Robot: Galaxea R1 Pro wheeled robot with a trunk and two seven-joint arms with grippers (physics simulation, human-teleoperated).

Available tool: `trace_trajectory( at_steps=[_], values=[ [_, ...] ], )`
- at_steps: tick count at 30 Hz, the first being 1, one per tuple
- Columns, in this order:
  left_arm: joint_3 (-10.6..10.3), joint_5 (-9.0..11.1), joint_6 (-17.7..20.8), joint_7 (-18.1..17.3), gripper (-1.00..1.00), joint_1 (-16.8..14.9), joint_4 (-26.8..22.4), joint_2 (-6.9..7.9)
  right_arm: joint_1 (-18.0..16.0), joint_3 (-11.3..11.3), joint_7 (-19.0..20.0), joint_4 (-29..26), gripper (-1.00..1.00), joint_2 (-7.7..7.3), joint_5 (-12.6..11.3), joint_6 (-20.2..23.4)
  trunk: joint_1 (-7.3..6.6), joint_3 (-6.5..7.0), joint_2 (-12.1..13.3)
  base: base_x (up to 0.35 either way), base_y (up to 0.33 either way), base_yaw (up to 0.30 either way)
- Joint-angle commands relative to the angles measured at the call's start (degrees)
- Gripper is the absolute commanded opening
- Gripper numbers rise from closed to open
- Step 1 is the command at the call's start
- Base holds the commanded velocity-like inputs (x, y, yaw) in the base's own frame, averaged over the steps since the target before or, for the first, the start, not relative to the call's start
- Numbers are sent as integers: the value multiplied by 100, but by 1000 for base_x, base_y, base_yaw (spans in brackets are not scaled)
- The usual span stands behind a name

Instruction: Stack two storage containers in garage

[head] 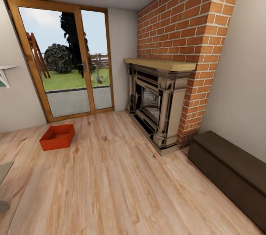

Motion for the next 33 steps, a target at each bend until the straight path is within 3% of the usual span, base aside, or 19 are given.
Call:
trace_trajectory(
  at_steps=[1, 11, 33],
  values=[
    [-17, 56, -3, -14, 100, -4, 2, 2, -6, 48, -6, 14, 100, 5, -56, -28, 4, -7, -4, 322, 0, 0],
    [-17, 56, -3, -16, 100, -4, 2, 0, -6, 45, -6, 14, 100, -2, -56, -32, 4, -7, -4, 322, 0, 176],
    [-17, 56, -3, -17, 100, -4, 2, -1, -6, 46, -6, 14, 100, -2, -56, -32, 4, -7, -4, 322, 0, 8]
  ],
)
